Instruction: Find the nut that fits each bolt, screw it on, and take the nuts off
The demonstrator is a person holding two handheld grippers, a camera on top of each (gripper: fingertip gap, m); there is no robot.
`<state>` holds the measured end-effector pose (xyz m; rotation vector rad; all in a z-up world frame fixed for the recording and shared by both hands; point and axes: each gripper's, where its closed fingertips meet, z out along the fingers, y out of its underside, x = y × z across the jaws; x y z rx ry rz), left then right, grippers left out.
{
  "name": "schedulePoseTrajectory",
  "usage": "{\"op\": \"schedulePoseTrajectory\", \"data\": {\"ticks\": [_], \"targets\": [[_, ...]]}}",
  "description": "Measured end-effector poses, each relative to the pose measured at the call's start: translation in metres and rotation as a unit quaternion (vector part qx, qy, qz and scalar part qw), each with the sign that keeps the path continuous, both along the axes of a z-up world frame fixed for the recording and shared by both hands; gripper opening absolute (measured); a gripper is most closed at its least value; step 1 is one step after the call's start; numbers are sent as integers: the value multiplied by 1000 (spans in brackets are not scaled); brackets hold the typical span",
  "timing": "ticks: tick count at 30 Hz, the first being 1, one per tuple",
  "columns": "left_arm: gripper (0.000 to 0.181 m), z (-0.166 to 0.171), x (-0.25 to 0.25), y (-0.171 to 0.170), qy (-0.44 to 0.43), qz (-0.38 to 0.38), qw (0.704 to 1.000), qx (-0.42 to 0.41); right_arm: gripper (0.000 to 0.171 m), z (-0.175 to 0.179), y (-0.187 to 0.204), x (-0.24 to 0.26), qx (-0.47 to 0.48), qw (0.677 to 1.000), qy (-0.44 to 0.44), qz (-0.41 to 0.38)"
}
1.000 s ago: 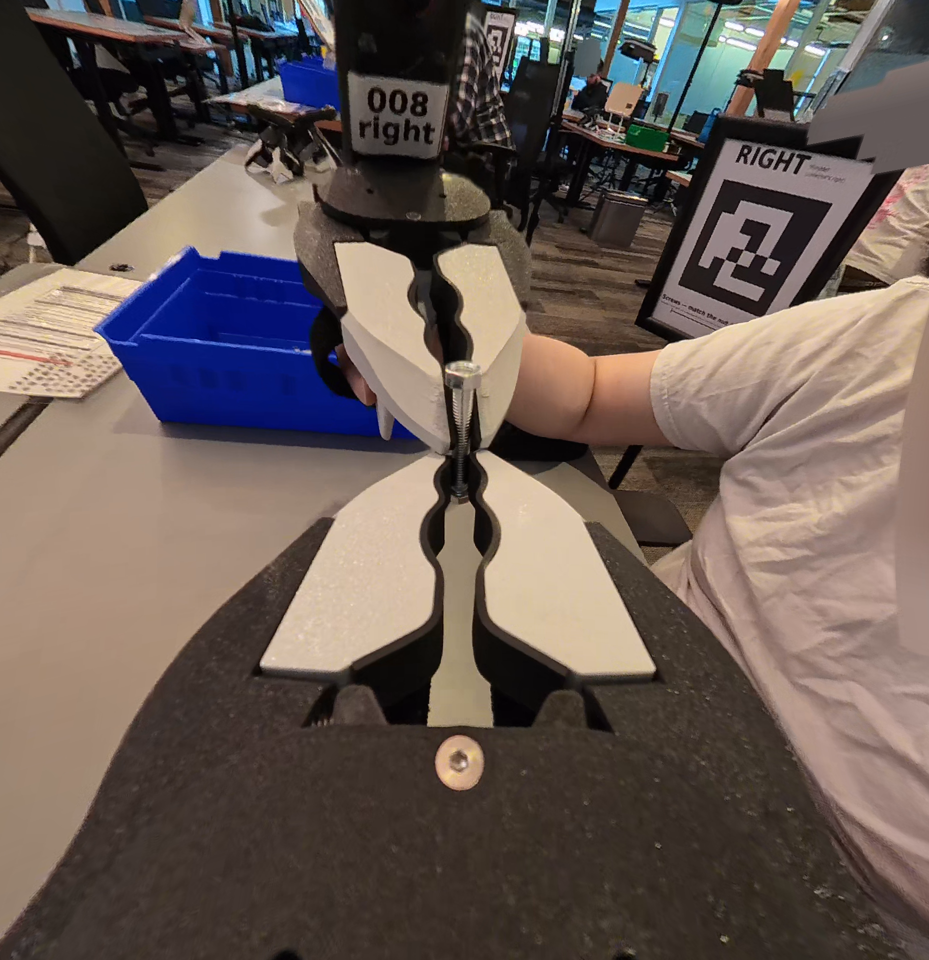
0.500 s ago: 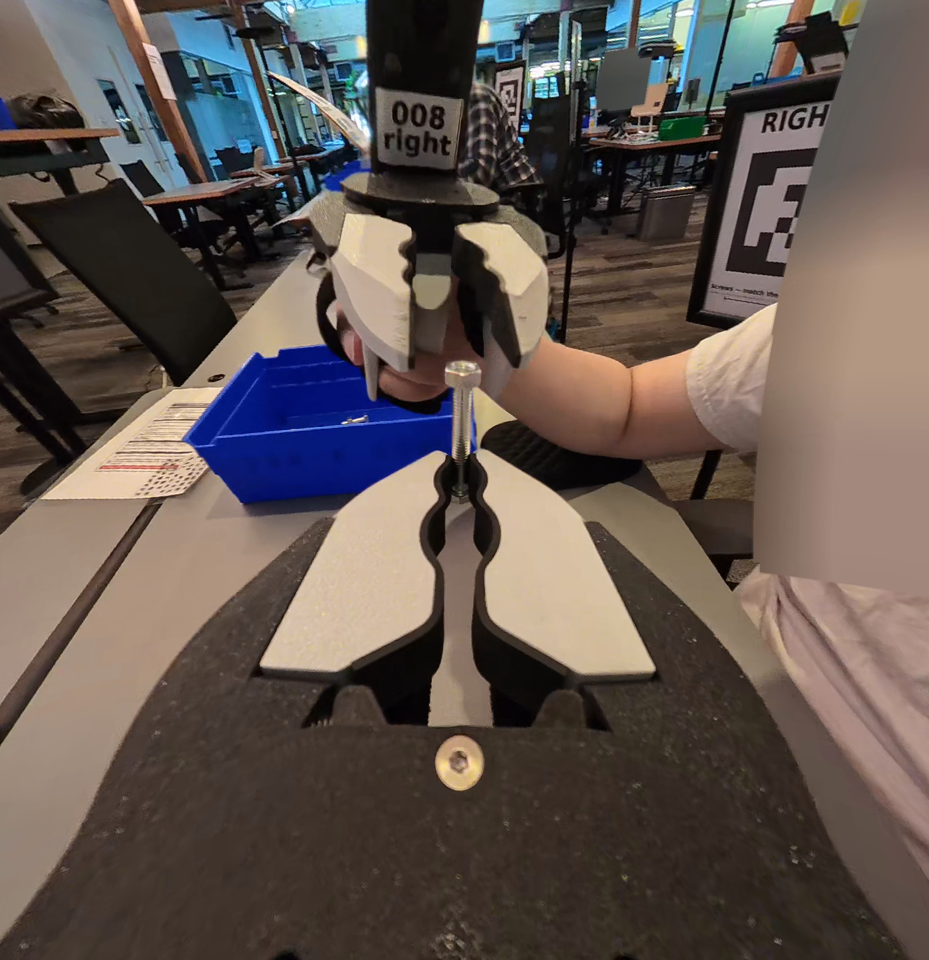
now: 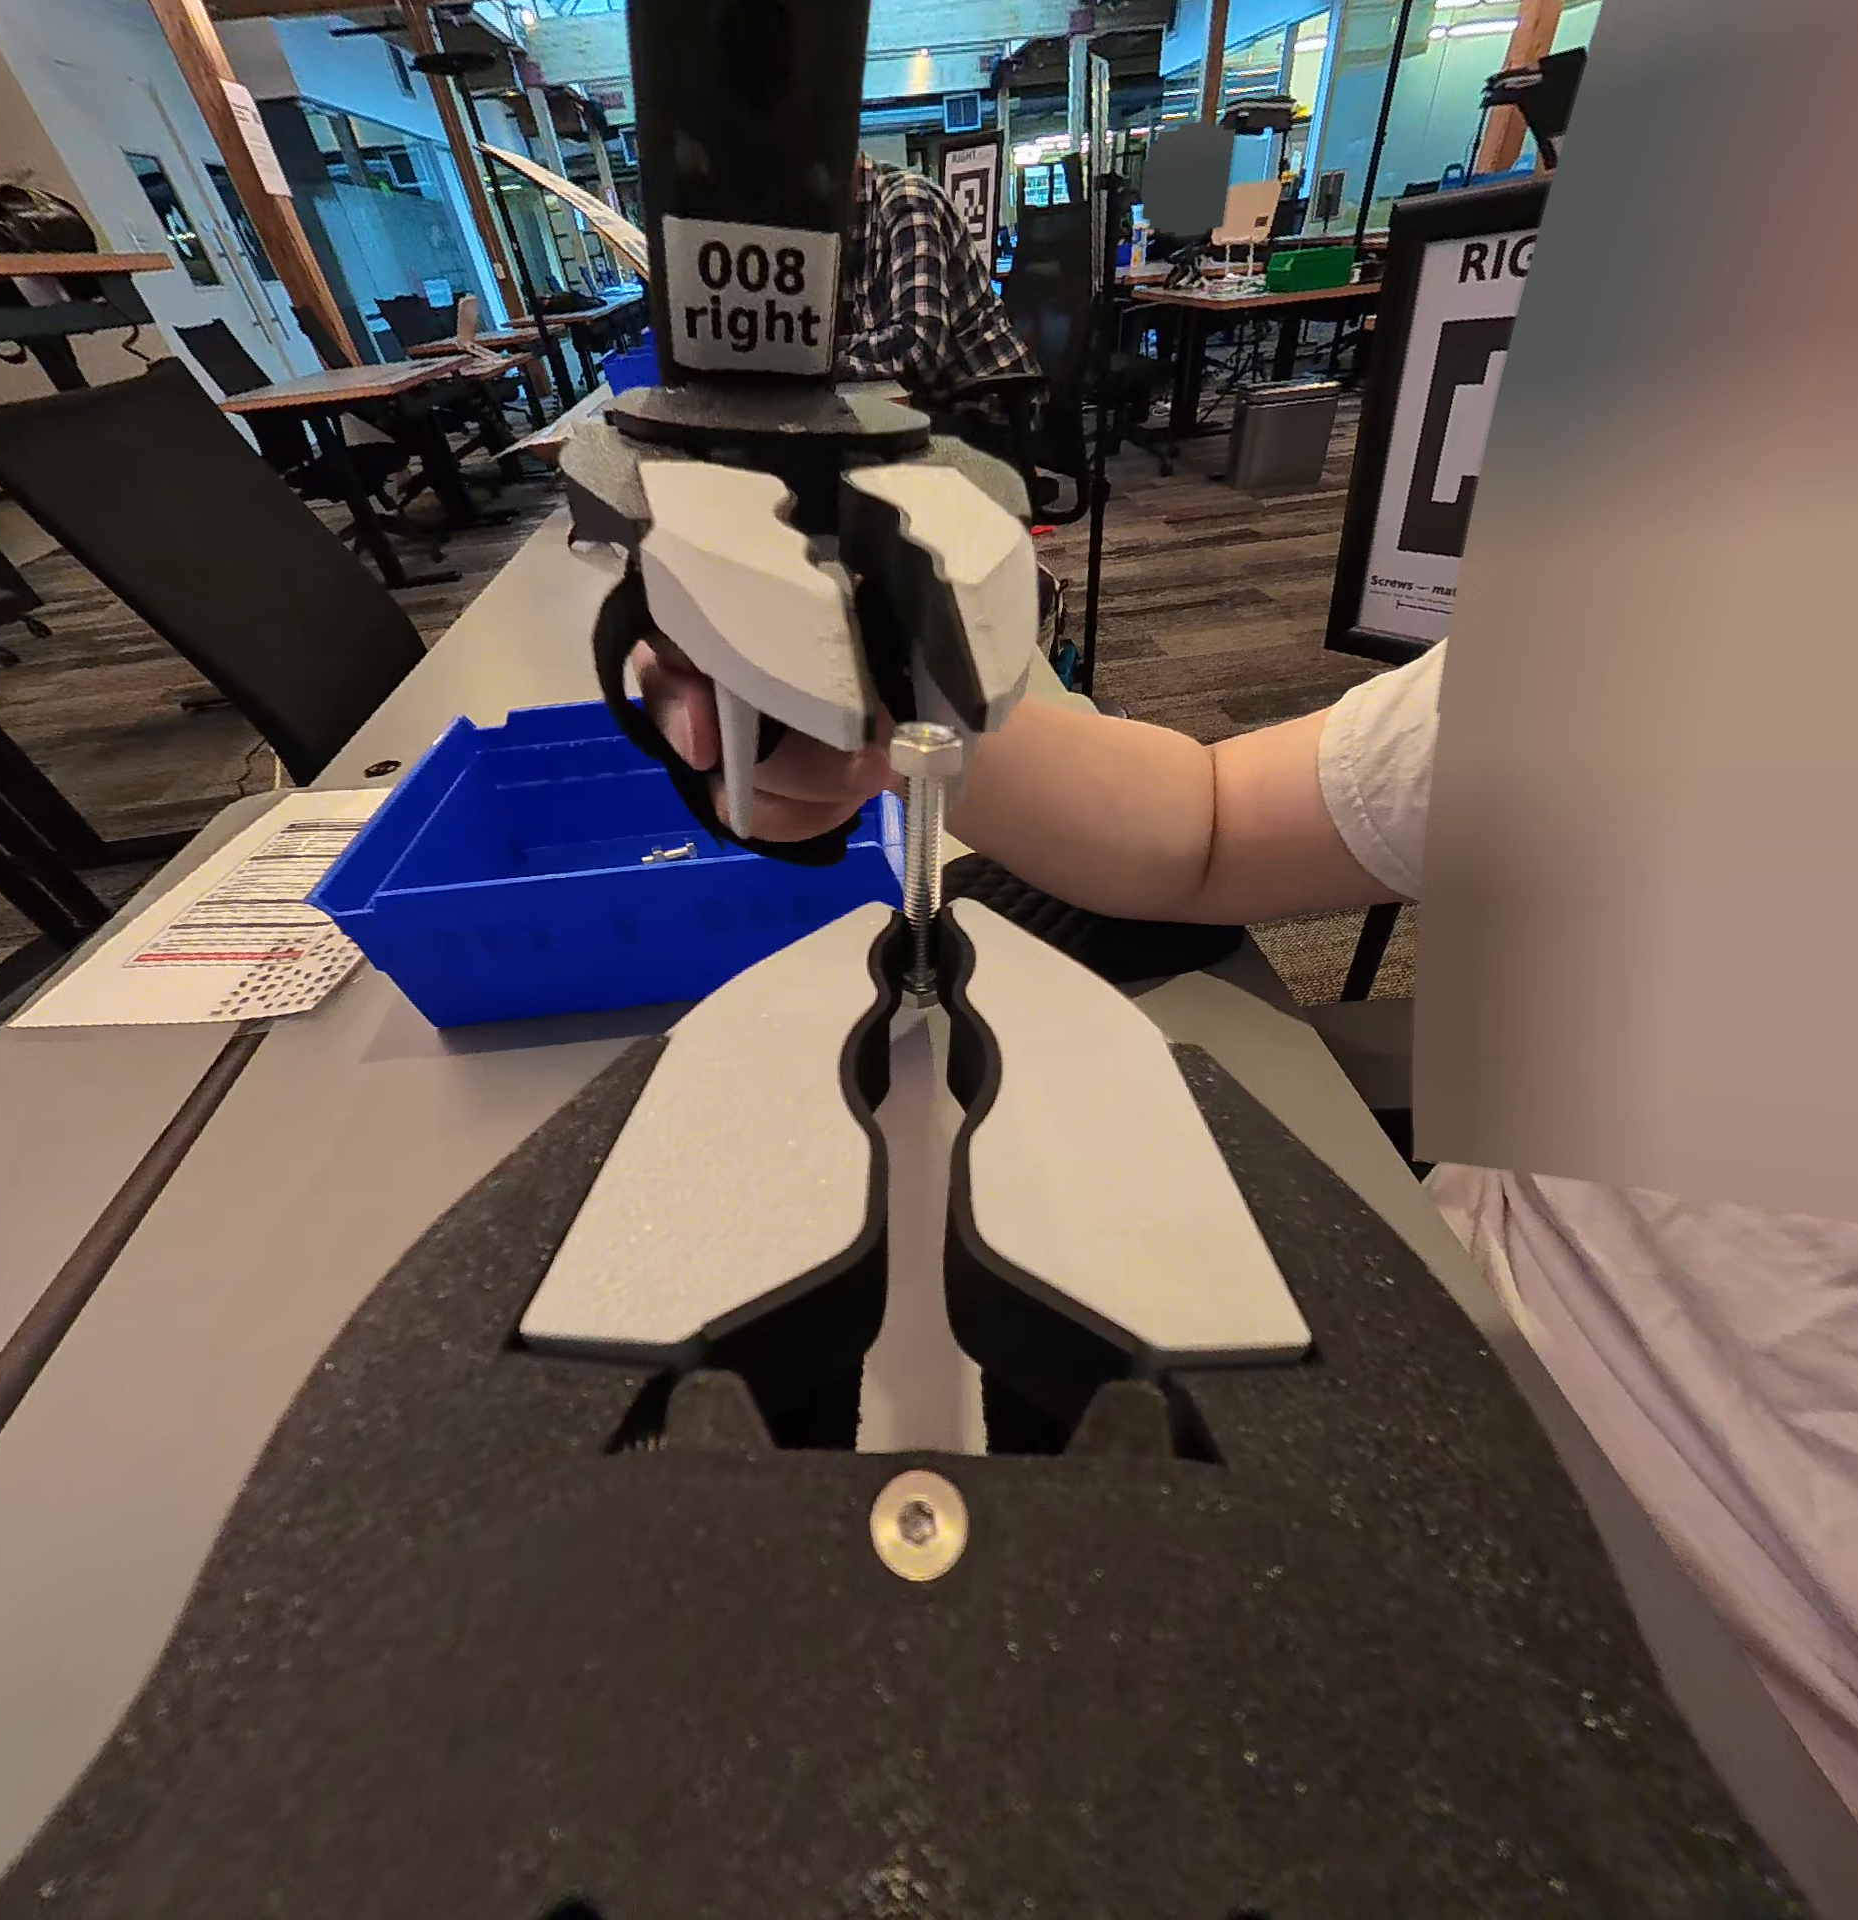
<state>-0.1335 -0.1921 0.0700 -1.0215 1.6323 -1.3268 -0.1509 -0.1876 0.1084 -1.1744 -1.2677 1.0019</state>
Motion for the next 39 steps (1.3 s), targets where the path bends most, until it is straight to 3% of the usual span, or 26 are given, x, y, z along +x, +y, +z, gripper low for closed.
{"op": "schedulePoseTrajectory", "data": {"ticks": [16, 24, 27, 33, 36, 38, 39], "targets": [[4, 1, -1, 9, 3, 21, 1000, -6, 7, -2, 4, 2, 19, 999, -21, -29], [4, 1, -1, 11, 3, 28, 1000, -4, 21, -4, 6, -2, 22, 999, -21, -34], [4, 3, -3, 17, 0, 36, 999, -14, 5, -3, 2, 3, 24, 999, -25, -25], [4, -1, 1, 12, 10, 31, 999, -8, 35, -3, 14, -5, 25, 998, -9, -57], [4, 1, -2, 19, 6, 44, 999, -9, 30, -9, 11, -4, 37, 997, -36, -54], [4, 3, -3, 25, 3, 55, 998, -16, 7, -8, 7, 0, 44, 997, -40, -42], [4, 3, -4, 26, 5, 55, 998, -17, 9, -6, 7, 0, 39, 998, -31, -43]]}}
